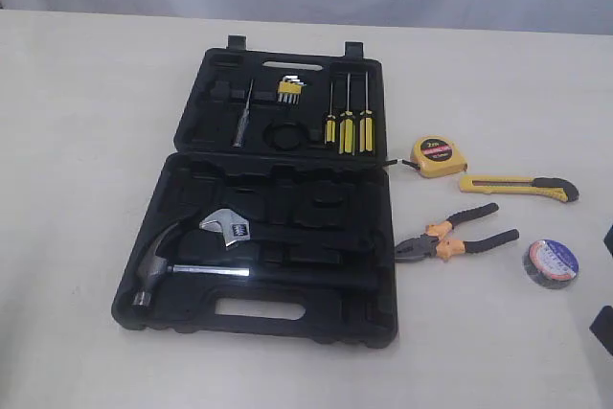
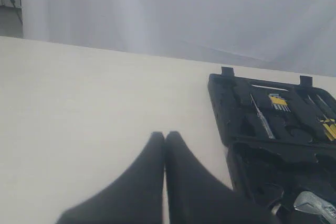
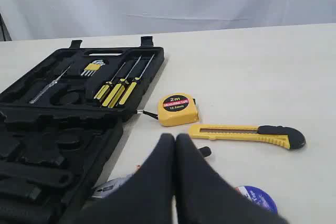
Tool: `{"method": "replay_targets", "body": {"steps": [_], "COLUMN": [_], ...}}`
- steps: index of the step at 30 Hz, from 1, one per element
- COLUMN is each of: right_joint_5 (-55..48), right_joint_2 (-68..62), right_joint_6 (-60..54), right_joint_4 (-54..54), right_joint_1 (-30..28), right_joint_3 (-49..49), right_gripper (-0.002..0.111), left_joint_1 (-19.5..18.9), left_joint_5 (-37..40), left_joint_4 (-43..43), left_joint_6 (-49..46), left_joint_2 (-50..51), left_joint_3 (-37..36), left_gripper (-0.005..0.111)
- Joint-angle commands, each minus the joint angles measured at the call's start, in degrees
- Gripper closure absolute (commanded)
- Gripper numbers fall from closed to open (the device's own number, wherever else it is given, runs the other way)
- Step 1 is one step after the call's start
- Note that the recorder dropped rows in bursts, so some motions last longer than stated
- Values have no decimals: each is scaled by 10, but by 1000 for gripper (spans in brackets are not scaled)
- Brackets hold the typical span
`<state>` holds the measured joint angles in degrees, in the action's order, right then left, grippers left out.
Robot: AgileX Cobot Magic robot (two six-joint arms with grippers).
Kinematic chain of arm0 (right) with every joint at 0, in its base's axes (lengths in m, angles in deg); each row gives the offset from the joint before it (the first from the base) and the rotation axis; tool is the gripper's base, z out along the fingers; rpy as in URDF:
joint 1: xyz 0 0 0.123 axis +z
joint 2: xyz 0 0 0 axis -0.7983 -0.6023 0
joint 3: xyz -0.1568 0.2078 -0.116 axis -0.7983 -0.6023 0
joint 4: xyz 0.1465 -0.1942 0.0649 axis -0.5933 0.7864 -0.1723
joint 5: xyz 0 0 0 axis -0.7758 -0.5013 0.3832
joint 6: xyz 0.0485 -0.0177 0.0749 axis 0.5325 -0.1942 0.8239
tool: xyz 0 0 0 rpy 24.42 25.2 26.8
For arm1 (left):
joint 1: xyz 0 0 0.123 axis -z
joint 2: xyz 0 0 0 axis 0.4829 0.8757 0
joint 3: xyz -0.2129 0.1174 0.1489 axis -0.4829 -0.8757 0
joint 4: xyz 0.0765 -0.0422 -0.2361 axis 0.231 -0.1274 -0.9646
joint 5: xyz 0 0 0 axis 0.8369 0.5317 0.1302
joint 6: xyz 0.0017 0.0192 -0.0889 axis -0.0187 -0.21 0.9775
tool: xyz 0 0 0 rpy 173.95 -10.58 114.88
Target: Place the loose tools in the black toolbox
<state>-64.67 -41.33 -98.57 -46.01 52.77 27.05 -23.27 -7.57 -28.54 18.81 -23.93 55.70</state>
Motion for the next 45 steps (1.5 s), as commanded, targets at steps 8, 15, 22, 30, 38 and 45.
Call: {"method": "replay_targets", "body": {"steps": [8, 15, 22, 30, 38, 45], "right_joint_5": [5, 32, 101, 169, 187, 13], "right_joint_2": [4, 4, 4, 4, 4, -63], "right_joint_6": [1, 3, 4, 23, 115, 73], "right_joint_4": [6, 6, 6, -23, -99, -83], "right_joint_1": [-3, -3, -3, -3, -3, -3], "right_joint_3": [-2, -2, -2, -2, -2, 122], "right_gripper": [109, 109, 109, 109, 109, 109], "left_joint_1": [3, 3, 3, 3, 3, 3], "left_joint_5": [0, 0, 0, 0, 0, 0], "left_joint_4": [1, 1, 1, 1, 1, 1], "left_joint_6": [0, 0, 0, 0, 0, 0], "left_joint_2": [2, 2, 2, 2, 2, 2], "left_joint_3": [3, 3, 3, 3, 3, 3], "left_gripper": [107, 107, 107, 107, 107, 107]}}
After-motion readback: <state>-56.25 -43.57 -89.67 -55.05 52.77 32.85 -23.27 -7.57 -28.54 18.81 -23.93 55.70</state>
